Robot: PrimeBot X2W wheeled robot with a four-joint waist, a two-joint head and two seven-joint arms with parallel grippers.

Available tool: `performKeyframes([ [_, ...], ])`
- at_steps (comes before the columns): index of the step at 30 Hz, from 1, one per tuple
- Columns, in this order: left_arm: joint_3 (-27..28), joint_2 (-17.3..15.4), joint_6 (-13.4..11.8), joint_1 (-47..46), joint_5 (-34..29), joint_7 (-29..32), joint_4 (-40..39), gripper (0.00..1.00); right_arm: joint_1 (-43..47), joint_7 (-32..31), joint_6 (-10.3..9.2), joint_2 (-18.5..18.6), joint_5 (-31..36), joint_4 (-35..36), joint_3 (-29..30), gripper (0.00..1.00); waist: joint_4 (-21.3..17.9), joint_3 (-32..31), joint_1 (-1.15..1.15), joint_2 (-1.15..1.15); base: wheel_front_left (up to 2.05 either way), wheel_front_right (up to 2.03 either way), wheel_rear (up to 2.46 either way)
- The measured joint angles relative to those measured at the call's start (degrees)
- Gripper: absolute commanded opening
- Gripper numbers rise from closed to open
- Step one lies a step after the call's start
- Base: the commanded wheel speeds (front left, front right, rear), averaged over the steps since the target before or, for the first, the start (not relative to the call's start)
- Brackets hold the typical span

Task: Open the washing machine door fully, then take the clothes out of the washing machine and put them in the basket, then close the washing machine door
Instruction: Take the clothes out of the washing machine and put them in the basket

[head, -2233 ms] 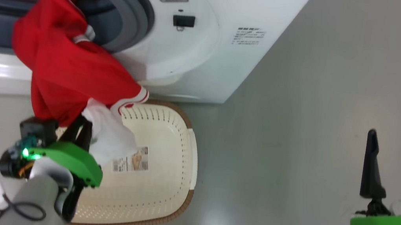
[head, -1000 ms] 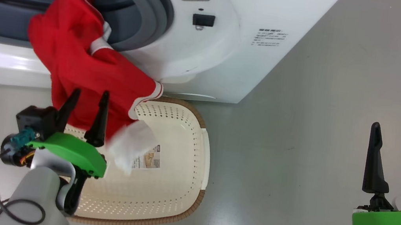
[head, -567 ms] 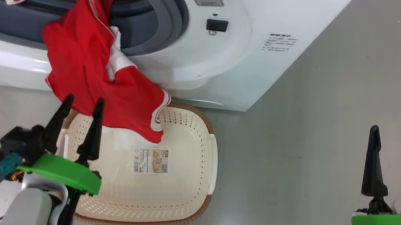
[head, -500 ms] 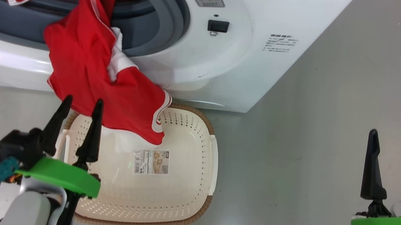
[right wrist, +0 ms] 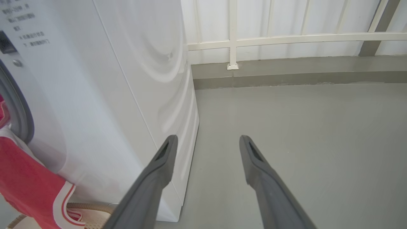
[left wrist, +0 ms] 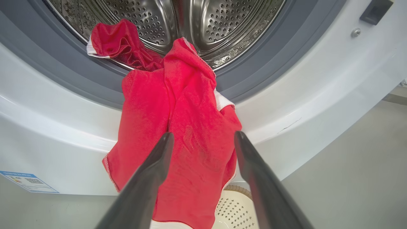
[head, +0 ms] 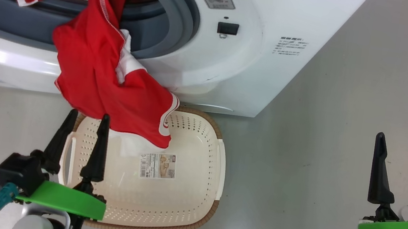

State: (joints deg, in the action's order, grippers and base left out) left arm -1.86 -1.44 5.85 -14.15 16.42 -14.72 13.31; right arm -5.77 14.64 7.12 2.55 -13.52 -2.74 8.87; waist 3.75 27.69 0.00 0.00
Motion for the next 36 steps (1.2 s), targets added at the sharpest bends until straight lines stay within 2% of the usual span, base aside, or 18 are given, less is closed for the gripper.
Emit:
performKeyframes([
  [8,-0.80,-0.01,-0.33,-0.63,0.42,0.00,-0.24,1.00,-0.02,0.00,0.00,0.21,0.09,-0.01,-0.10,1.00,0.32,0.51,0.00,0.00,0.00,0.00,0.00],
  [15,-1.87,0.01,-0.19,-7.34,0.41,0.00,0.85,1.00,-0.08,0.00,0.00,0.24,0.09,-0.30,-0.27,1.00,0.57,1.52,0.00,0.00,0.00,0.00,0.00],
  [21,-2.34,0.07,0.21,-13.94,0.24,0.00,6.79,1.00,-0.15,0.00,0.00,0.26,0.20,-1.20,-1.18,1.00,0.40,2.26,0.00,0.00,0.00,0.00,0.00],
  [27,-2.23,0.12,-0.43,-20.14,-0.33,-0.01,14.67,1.00,-0.19,0.00,0.00,0.26,0.41,-1.98,-2.27,1.00,-0.19,2.87,0.00,0.00,0.00,0.00,0.00],
  [35,-1.04,0.22,-0.52,-25.27,-2.00,0.00,24.26,1.00,-0.24,0.00,0.00,0.25,0.41,-2.12,-2.32,1.00,-1.05,3.48,0.00,0.00,0.00,0.00,0.00],
  [36,-0.85,0.24,-0.51,-25.69,-2.23,0.00,24.91,0.71,-0.24,0.00,0.00,0.25,0.41,-2.12,-2.32,1.00,-1.10,3.45,0.00,0.00,0.00,0.00,0.00],
])
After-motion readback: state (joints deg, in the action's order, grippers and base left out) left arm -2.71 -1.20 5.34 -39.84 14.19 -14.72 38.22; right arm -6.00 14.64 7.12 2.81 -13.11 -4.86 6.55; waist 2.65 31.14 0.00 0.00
